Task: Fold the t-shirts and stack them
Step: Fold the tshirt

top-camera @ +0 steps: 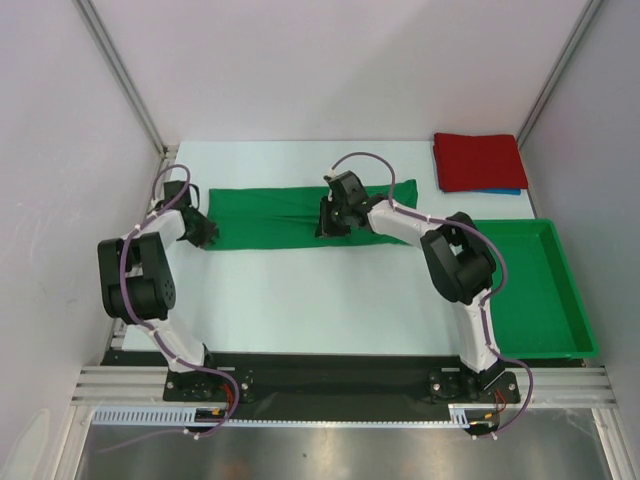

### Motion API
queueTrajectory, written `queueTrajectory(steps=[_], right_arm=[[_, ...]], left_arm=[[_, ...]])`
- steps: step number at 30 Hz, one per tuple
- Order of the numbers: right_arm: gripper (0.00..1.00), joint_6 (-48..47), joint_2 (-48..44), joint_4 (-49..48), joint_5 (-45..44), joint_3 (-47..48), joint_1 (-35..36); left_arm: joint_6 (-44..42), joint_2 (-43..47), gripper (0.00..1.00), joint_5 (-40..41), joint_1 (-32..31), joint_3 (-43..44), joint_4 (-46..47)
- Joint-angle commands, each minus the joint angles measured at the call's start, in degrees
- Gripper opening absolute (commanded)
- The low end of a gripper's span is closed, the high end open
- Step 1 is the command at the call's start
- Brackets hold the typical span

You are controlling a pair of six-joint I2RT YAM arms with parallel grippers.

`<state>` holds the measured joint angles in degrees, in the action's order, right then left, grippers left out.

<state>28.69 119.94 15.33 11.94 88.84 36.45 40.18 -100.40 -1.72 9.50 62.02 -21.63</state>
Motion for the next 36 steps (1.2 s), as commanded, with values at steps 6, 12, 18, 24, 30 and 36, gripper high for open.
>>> queueTrajectory(steps=[6,12,18,24,30,36], right_arm=[[0.12,-0.3,2.8,-4.4,-6.2,1.4,0.1],[0.1,0.5,4.7,-6.7,-7.6,1.7,-0.3],[0.11,0.8,6.4,-9.8,-10.3,2.4,-0.9],[0.11,1.6,7.5,-14.7,-14.4,1.7,-0.9],[0.11,2.8,10.1,-18.0,-16.1,3.5,-1.3],[0.11,3.7,11.4,-18.7,-15.5,4.3,-1.9]], left_arm=[[-1.6,-0.9,0.26,3.1,1.1,0.3,-0.9],[-1.6,-2.3,0.26,3.7,1.4,0.6,-1.5],[-0.5,-4.7,0.26,3.3,2.0,0.2,-2.1],[-0.3,-4.5,0.25,4.4,2.2,-0.1,-2.4],[-0.2,-4.8,0.25,4.5,2.6,-0.1,-2.8],[-0.3,-3.8,0.25,5.9,2.6,-0.2,-3.1]])
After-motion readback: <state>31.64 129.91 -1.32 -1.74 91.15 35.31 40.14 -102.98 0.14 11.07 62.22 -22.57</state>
